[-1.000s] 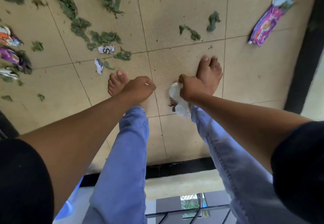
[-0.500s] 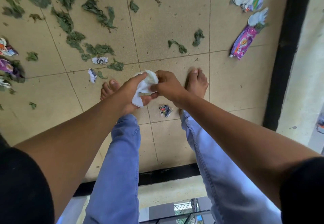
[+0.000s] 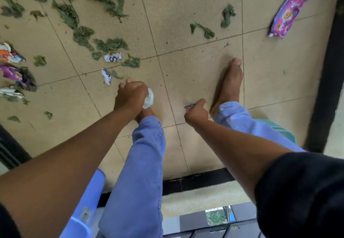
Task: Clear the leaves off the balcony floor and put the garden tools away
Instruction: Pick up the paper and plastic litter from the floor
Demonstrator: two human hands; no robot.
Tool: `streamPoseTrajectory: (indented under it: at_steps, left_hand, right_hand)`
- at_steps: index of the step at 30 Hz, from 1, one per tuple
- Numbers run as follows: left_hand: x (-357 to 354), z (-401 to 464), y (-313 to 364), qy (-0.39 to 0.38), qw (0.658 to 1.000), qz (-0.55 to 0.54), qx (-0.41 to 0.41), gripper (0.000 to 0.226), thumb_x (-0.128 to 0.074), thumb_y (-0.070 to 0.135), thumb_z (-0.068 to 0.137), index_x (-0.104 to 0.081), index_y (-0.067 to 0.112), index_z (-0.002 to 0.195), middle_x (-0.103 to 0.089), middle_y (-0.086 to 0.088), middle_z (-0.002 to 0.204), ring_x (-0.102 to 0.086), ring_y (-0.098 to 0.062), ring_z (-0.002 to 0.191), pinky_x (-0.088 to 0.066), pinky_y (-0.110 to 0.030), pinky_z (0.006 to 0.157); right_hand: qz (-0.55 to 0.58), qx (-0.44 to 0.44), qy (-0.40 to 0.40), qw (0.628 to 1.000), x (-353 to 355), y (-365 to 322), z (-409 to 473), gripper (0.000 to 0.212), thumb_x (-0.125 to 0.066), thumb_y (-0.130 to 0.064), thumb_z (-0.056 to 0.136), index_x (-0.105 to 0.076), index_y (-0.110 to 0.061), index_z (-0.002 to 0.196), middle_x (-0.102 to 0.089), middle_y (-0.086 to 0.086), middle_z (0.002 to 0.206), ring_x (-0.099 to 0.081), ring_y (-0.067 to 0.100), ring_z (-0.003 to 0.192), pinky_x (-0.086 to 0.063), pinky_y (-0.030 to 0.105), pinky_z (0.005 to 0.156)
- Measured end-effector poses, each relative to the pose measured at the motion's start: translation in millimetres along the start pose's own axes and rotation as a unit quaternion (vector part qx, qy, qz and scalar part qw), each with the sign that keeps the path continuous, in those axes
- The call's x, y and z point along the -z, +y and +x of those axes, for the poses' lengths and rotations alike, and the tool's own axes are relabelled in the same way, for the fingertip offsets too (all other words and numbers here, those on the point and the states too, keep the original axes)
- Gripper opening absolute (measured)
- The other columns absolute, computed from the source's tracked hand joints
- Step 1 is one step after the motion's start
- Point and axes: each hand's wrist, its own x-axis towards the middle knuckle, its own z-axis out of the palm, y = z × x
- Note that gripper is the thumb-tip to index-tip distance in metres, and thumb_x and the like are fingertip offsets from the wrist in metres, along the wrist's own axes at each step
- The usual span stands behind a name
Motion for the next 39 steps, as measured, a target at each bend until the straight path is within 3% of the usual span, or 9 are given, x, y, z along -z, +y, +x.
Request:
streamPoseTrajectory:
  at_steps: [4, 8, 11, 17, 20, 24, 27, 31, 39]
  left_hand:
    - [-5, -1, -2, 0.003, 1.0, -0.014, 0.0, 0.074, -0.049, 0.073, 0.06, -0.067, 0.017, 0.106, -0.062, -0.016, 0.126, -0.058, -0.039, 0.114, -0.049, -0.052, 0.101]
    - [-15, 15, -21, -0.006, 1.0, -0.016, 0.007, 0.092, -0.058, 0.073, 0.051, -0.059, 0.018, 0.124, -0.058, -0.017, 0.136, -0.057, -0.038, 0.121, -0.05, -0.058, 0.101]
    - [-28, 19, -28, 0.006, 1.0, 0.015, 0.026, 0.104, -0.063, 0.065, 0.048, -0.044, 0.019, 0.14, -0.041, -0.013, 0.149, -0.049, -0.038, 0.131, -0.046, -0.058, 0.107]
    - [-21, -28, 28, 0.03, 1.0, -0.003, -0.003, 0.042, -0.041, 0.084, 0.069, -0.063, 0.058, 0.093, -0.041, -0.005, 0.134, -0.037, -0.03, 0.128, -0.036, -0.042, 0.114]
    - [-22, -47, 73, -0.053, 0.994, -0.1, -0.005, 0.031, -0.041, 0.065, 0.101, -0.057, 0.047, 0.12, -0.046, 0.003, 0.121, -0.036, -0.016, 0.107, -0.041, -0.011, 0.07]
    - [-30, -46, 117, -0.072, 0.989, -0.126, -0.006, 0.038, -0.066, 0.064, 0.083, -0.072, 0.027, 0.077, -0.07, -0.009, 0.08, -0.062, -0.028, 0.073, -0.047, -0.034, 0.068]
    - [-44, -42, 145, -0.087, 0.992, -0.078, -0.042, 0.031, -0.062, 0.049, 0.079, -0.07, 0.021, 0.069, -0.065, -0.008, 0.06, -0.057, -0.026, 0.061, -0.037, -0.029, 0.056]
    - [-66, -37, 182, -0.088, 0.992, -0.064, -0.057, 0.034, -0.058, 0.042, 0.083, -0.073, 0.011, 0.082, -0.072, -0.017, 0.07, -0.05, -0.024, 0.052, -0.033, -0.025, 0.053]
    - [-108, -16, 202, -0.063, 0.995, -0.046, -0.059, 0.039, -0.049, 0.054, 0.081, -0.062, 0.019, 0.069, -0.065, -0.008, 0.075, -0.057, -0.028, 0.063, -0.044, -0.033, 0.064]
  right_hand:
    - [0.082, -0.031, 0.058, 0.994, -13, 0, 19, 0.052, -0.056, -0.016, 0.094, -0.036, -0.007, 0.141, -0.05, 0.025, 0.133, -0.054, 0.043, 0.118, -0.046, 0.045, 0.095]
    - [0.12, 0.04, 0.089, 0.988, -3, -17, 17, 0.007, -0.058, -0.012, 0.089, -0.053, -0.014, 0.094, -0.066, 0.018, 0.101, -0.065, 0.036, 0.091, -0.054, 0.04, 0.077]
    - [0.161, 0.082, 0.056, 0.982, 8, -34, 10, 0.017, -0.062, -0.017, 0.079, -0.047, -0.025, 0.078, -0.069, 0.011, 0.087, -0.07, 0.035, 0.078, -0.061, 0.051, 0.074]
    - [0.222, 0.172, 0.045, 0.959, 62, -84, -35, 0.039, -0.081, -0.014, 0.076, -0.05, -0.02, 0.099, -0.066, 0.001, 0.084, -0.069, 0.028, 0.085, -0.057, 0.046, 0.079]
    - [0.257, 0.186, 0.017, 0.948, 86, -99, -51, 0.028, -0.084, -0.008, 0.072, -0.061, -0.018, 0.083, -0.07, 0.004, 0.078, -0.072, 0.029, 0.082, -0.06, 0.046, 0.078]
    - [0.291, 0.241, -0.037, 0.925, 121, -107, -64, 0.017, -0.063, 0.0, 0.066, -0.069, -0.012, 0.076, -0.068, 0.006, 0.071, -0.067, 0.027, 0.072, -0.059, 0.041, 0.067]
    - [0.32, 0.208, -0.045, 0.923, 151, -96, -52, 0.023, -0.056, 0.006, 0.076, -0.071, -0.009, 0.084, -0.07, 0.009, 0.077, -0.069, 0.024, 0.073, -0.061, 0.036, 0.066]
    - [0.15, 0.159, 0.154, 0.964, 204, -68, -8, 0.022, -0.053, -0.033, 0.074, -0.064, -0.042, 0.091, -0.07, -0.01, 0.09, -0.069, 0.021, 0.091, -0.051, 0.035, 0.081]
    - [-0.005, 0.072, 0.219, 0.973, 302, -28, 89, 0.062, -0.058, -0.018, 0.092, -0.038, -0.028, 0.15, -0.042, 0.023, 0.133, -0.052, 0.044, 0.12, -0.045, 0.041, 0.101]
